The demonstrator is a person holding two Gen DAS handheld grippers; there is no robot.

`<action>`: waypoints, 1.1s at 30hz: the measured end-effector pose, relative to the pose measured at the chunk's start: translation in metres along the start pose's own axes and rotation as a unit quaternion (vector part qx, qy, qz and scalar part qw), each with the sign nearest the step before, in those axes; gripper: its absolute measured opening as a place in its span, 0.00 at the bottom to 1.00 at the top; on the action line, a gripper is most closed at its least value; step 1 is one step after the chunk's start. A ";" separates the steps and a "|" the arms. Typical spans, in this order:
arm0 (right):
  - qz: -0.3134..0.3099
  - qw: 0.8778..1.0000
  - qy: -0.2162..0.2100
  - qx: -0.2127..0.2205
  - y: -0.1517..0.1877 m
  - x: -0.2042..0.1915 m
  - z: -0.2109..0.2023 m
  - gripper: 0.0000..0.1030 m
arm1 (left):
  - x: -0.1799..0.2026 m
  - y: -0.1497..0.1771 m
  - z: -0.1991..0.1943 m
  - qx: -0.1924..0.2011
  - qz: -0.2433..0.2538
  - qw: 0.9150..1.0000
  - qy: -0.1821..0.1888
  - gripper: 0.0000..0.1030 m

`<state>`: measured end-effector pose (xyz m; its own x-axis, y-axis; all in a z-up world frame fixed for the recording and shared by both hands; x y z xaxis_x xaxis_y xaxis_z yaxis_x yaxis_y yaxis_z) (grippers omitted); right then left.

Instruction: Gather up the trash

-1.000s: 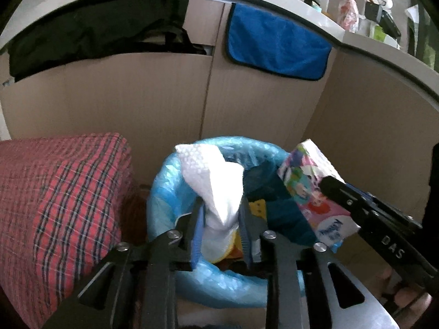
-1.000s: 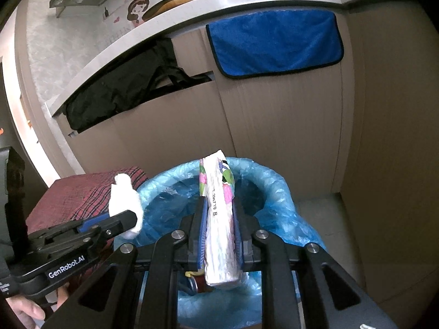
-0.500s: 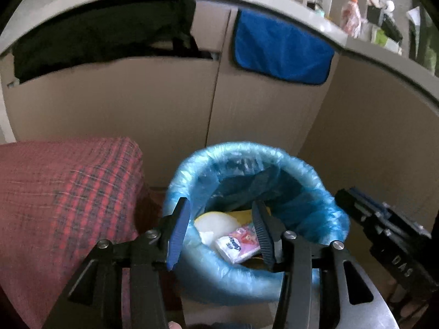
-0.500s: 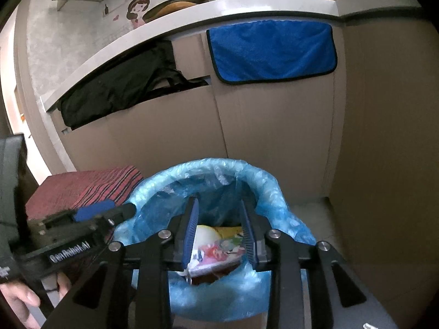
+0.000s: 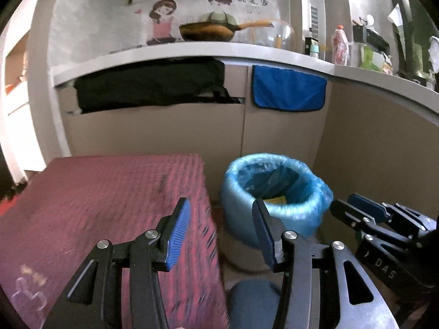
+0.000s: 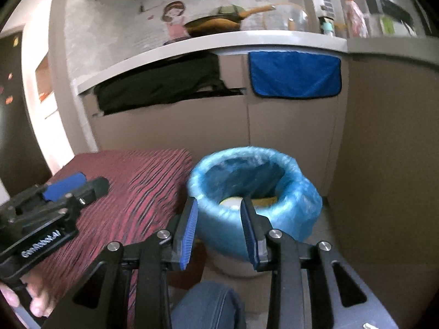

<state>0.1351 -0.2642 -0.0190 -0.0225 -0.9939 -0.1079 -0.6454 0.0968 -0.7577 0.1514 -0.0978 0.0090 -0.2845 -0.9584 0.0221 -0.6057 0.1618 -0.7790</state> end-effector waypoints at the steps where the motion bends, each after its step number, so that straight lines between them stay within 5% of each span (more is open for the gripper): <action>1: -0.006 1.000 0.001 0.001 0.005 -0.006 -0.008 0.29 | -0.003 0.006 -0.012 0.003 -0.001 1.000 -0.004 0.47; 10: -0.038 0.998 0.024 0.054 0.060 -0.043 -0.086 0.32 | -0.015 0.056 -0.087 0.038 -0.019 0.999 -0.016 0.47; 20: -0.044 0.998 -0.003 0.036 0.087 -0.060 -0.101 0.32 | -0.004 0.087 -0.102 0.011 0.027 0.997 -0.077 0.47; 26: -0.037 0.998 -0.003 0.057 0.092 -0.064 -0.111 0.32 | -0.006 0.092 -0.121 0.048 0.023 0.996 -0.075 0.47; 33: -0.042 0.998 -0.012 0.044 0.094 -0.068 -0.106 0.32 | -0.011 0.096 -0.123 0.048 0.010 0.995 -0.082 0.47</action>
<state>-0.0055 -0.1934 -0.0149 0.0476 -0.9973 -0.0555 -0.5749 0.0181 -0.8180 0.0047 -0.0432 0.0115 -0.1658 -0.9821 -0.0897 -0.5260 0.1650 -0.8343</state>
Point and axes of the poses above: each gripper's, at about its wrist camera, not at the fingertips, and z roughly the way its jaws point, x to its right, y to its underside, the point moved 2 cm from there along z, roughly the way its jaws point, and after that the axes turned 8 degrees about -x, right-handed, at the moved point
